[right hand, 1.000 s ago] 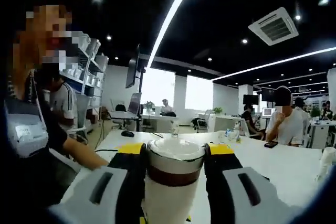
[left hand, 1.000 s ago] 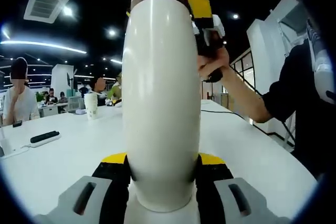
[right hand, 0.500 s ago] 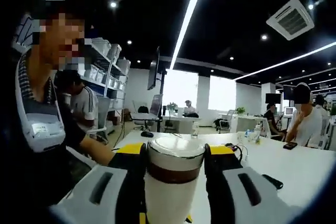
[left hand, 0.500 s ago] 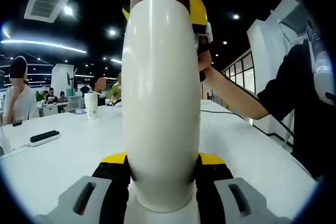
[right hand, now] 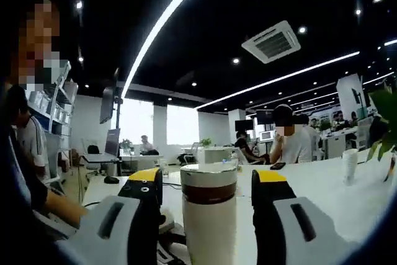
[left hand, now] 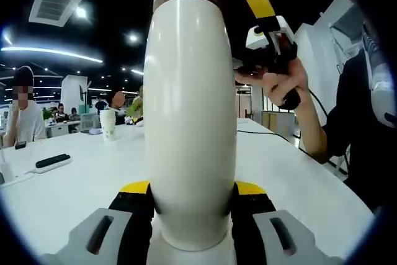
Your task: Grasp the water cup twist off the cup lid place the cup lid on the table
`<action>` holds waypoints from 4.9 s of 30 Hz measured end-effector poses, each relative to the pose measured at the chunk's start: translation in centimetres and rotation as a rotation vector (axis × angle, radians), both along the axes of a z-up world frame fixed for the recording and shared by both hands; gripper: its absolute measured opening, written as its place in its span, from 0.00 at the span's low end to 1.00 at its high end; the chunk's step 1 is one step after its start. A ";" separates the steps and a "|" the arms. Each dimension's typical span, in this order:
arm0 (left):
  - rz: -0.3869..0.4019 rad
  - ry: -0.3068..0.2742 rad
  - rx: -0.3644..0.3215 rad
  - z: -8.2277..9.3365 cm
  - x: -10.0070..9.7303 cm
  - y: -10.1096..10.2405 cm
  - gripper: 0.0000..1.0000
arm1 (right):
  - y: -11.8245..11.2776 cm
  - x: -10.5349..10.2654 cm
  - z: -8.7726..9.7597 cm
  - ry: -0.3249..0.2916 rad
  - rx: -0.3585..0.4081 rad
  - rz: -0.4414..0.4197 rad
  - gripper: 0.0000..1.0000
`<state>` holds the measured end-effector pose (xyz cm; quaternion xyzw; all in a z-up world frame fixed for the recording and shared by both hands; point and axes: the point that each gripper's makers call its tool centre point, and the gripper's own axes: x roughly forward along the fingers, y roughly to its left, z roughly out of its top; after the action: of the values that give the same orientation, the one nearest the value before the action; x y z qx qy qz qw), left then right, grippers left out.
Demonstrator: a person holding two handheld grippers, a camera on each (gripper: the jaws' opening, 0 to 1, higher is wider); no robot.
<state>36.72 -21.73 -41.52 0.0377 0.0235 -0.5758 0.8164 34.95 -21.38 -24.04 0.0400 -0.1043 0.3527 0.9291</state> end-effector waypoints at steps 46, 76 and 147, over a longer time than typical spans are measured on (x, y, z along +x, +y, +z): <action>-0.003 0.001 -0.002 0.1 -0.1 0.0 0.50 | 2.1 1.9 0.0 -0.020 -0.114 0.525 0.49; 0.001 0.001 0.000 0.0 -0.1 0.1 0.50 | 1.6 1.7 0.7 -0.054 -0.156 -0.081 0.47; -0.002 0.001 -0.003 0.0 0.0 0.1 0.50 | 2.9 1.5 -0.2 -0.060 -0.198 0.413 0.46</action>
<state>36.70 -21.63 -41.52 0.0361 0.0230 -0.5766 0.8159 36.48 -18.50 -24.26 -0.0416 -0.0865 0.5447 0.8331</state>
